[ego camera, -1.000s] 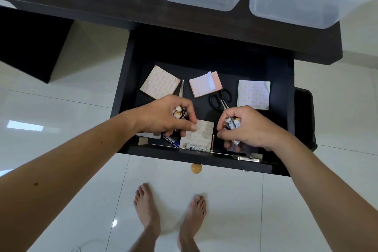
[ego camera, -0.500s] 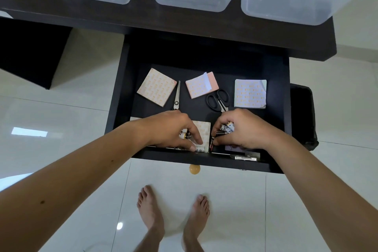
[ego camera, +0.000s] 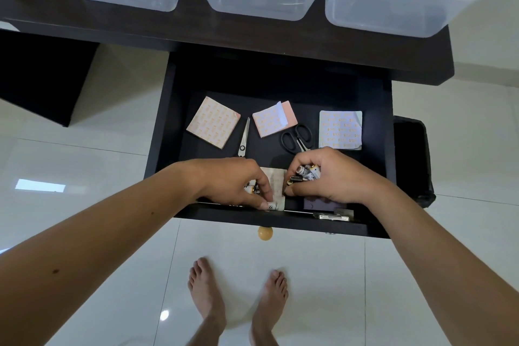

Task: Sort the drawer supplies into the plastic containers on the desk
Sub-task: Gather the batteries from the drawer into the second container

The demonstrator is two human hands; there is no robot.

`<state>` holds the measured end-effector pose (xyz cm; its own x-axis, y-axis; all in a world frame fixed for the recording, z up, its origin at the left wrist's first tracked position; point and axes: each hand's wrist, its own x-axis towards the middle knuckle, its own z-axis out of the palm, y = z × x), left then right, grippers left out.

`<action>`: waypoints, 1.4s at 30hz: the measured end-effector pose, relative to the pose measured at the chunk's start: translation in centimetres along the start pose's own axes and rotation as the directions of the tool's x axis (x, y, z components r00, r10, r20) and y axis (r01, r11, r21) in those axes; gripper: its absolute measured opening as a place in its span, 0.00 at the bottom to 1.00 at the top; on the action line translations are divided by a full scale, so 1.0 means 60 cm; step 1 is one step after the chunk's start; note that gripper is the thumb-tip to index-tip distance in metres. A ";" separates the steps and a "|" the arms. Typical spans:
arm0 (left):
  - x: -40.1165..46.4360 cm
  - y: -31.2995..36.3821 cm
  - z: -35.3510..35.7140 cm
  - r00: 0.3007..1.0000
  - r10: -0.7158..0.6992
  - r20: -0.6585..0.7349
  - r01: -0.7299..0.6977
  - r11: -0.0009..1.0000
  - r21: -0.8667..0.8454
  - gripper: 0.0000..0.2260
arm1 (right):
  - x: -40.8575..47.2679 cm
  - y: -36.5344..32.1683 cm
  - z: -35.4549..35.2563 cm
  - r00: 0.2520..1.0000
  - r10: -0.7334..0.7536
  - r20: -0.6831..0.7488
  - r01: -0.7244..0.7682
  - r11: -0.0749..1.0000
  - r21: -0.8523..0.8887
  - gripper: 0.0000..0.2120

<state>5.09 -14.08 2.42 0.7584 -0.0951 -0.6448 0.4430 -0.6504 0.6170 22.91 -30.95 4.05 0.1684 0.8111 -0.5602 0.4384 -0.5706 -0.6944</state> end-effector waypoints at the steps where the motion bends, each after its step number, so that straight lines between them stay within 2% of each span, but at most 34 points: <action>1: 0.000 0.001 -0.001 1.000 -0.008 0.011 0.008 1.000 0.002 0.10 | -0.001 -0.002 -0.001 1.000 0.005 -0.005 -0.005 0.998 0.060 0.09; 3: 0.000 0.003 -0.001 1.000 -0.010 0.022 0.010 1.000 0.007 0.09 | -0.003 -0.005 -0.001 1.000 0.012 -0.002 -0.012 0.991 0.134 0.09; 6: -0.003 0.001 0.004 1.000 0.012 -0.004 -0.012 1.000 -0.016 0.08 | -0.003 -0.007 -0.001 1.000 0.014 -0.009 -0.013 0.989 0.147 0.07; 10: -0.017 -0.001 0.008 0.995 0.025 -0.098 -0.036 0.994 -0.108 0.06 | -0.006 -0.008 -0.001 0.999 0.034 -0.024 -0.027 0.965 0.261 0.07; 15: -0.056 -0.009 -0.016 0.963 -0.035 -0.267 -0.060 0.939 -0.339 0.12 | -0.009 -0.014 -0.007 1.000 0.019 -0.011 -0.012 0.892 0.452 0.08; 19: -0.095 -0.029 -0.039 0.921 -0.092 -0.378 -0.132 0.839 -0.527 0.05 | -0.006 -0.027 -0.011 0.999 -0.017 0.028 0.001 0.869 0.495 0.07; 23: -0.127 -0.033 -0.050 0.884 -0.089 -0.459 -0.215 0.794 -0.569 0.03 | 0.023 -0.057 0.004 0.991 -0.069 0.114 0.024 0.933 0.358 0.09; 26: -0.149 -0.034 -0.054 0.830 -0.064 -0.554 -0.269 0.824 -0.499 0.11 | 0.050 -0.084 0.033 0.974 -0.061 0.217 0.011 0.974 0.228 0.09; 29: -0.167 -0.048 -0.059 0.784 -0.064 -0.617 -0.283 0.848 -0.448 0.11 | 0.072 -0.098 0.061 0.945 -0.052 0.323 0.037 0.998 0.052 0.08; 33: -0.176 -0.062 -0.056 0.758 -0.112 -0.642 -0.286 0.828 -0.482 0.10 | 0.079 -0.112 0.080 0.950 -0.018 0.312 0.084 0.976 -0.199 0.09; 40: -0.171 -0.068 -0.055 0.740 -0.138 -0.658 -0.383 0.718 -0.582 0.09 | 0.082 -0.122 0.100 0.959 -0.027 0.281 0.158 0.876 -0.456 0.14; 42: -0.169 -0.070 -0.054 0.748 -0.142 -0.648 -0.385 0.703 -0.598 0.10 | 0.081 -0.128 0.103 0.961 -0.016 0.276 0.152 0.865 -0.479 0.14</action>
<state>-2.93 -7.92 7.81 0.8146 0.5095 -0.2772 0.3053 0.0297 0.9518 14.92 -23.43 3.91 -0.0892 0.7528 -0.6522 0.8275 -0.3084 -0.4692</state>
